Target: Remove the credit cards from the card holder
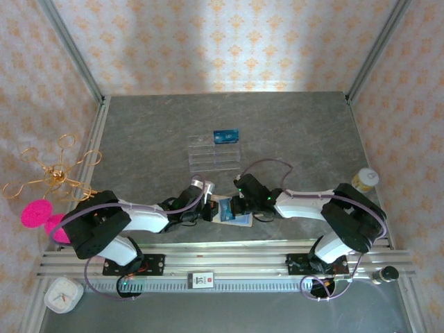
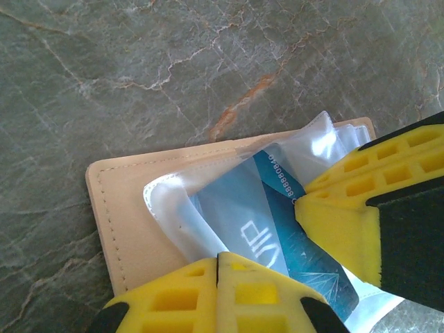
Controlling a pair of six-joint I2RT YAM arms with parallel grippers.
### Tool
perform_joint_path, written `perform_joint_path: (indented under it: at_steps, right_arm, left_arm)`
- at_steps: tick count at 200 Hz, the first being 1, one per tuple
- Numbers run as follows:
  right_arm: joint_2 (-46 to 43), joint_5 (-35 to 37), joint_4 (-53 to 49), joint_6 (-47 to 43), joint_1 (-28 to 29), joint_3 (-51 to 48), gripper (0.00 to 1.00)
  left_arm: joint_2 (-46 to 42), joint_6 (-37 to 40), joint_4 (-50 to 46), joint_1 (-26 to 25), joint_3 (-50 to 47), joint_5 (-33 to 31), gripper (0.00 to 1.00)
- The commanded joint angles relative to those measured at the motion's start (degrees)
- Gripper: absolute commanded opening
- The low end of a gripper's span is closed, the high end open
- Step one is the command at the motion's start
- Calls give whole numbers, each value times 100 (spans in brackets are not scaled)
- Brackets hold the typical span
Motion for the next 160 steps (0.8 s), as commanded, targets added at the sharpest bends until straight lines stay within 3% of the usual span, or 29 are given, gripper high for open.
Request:
perform_joint_path:
  at_steps: [1,25,56,87,117,132,160]
  right_arm:
    - [142,-101,-112,-138,210,63,7]
    - [0,240,-35,227,85,-52,29]
    - [-265,-18,483,764,-339,-475,35]
    - [-476,562,336,1020,-419,-551,37]
    - [-471,76,640,1050,-467,-626,39]
    - [-388,-133,752,1002,-445,-652,32]
    - [-233,-246,723,929,-260,-568,32]
  left_arm:
    - [279,-56,-176,-59,-32,118,0]
    - [214,-47,-193,-59,-91,100,0]
    - [204,-36,-186,-61,-134,148,0]
    - [213,-42,-178,-52,-165,174,0]
    - [265,-41,-95,-57,-183,224,0]
    - [324,-49,-52,-52,-166,248,0]
    - [371,-64,19,-55,-148,293,0]
